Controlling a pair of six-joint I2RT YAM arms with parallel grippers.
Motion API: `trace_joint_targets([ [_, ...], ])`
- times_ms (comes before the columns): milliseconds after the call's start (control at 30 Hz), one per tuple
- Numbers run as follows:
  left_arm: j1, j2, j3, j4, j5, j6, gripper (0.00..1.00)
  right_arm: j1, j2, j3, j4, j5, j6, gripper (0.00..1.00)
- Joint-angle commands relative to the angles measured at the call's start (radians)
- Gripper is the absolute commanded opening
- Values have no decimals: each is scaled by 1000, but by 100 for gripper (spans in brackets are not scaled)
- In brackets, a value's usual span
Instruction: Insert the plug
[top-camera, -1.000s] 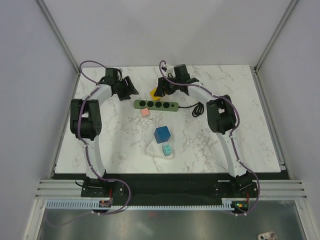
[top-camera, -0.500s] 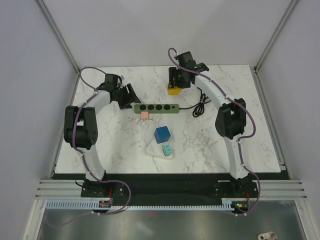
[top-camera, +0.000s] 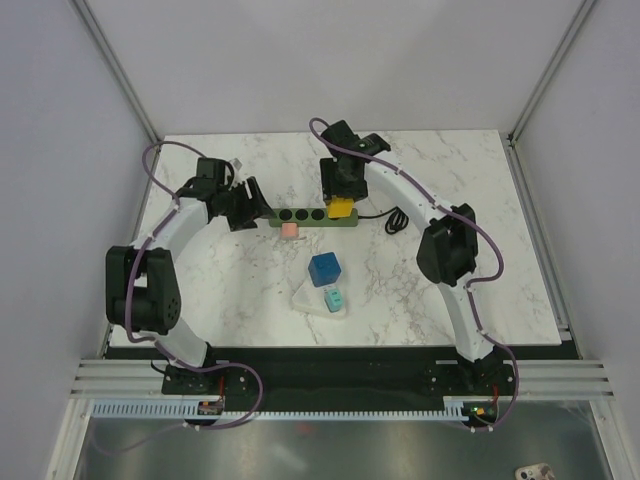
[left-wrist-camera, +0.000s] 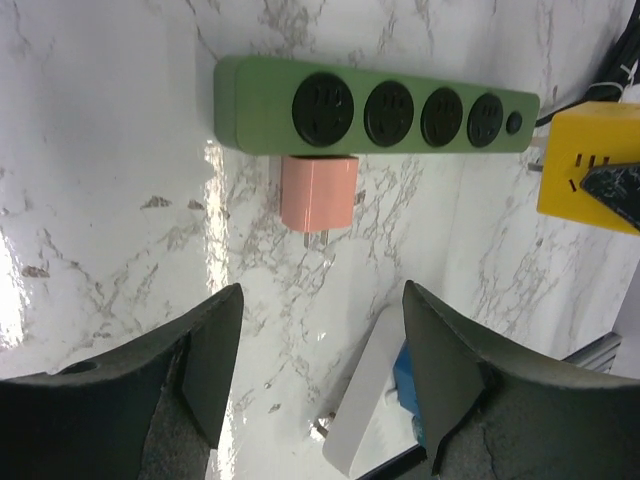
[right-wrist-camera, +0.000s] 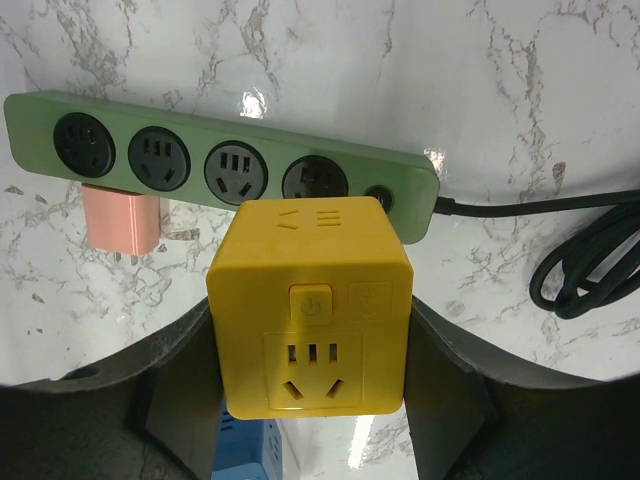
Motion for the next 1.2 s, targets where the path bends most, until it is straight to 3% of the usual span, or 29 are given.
trace_joint_targets([
  [0, -3, -89, -46, 7, 80, 19, 72, 16, -10, 62, 8, 78, 51, 0],
  [333, -3, -260, -158, 66, 44, 8, 73, 22, 33, 57, 80, 86, 40, 0],
  [1167, -3, -278, -168, 78, 45, 7, 73, 40, 107, 40, 51, 127, 106, 0],
])
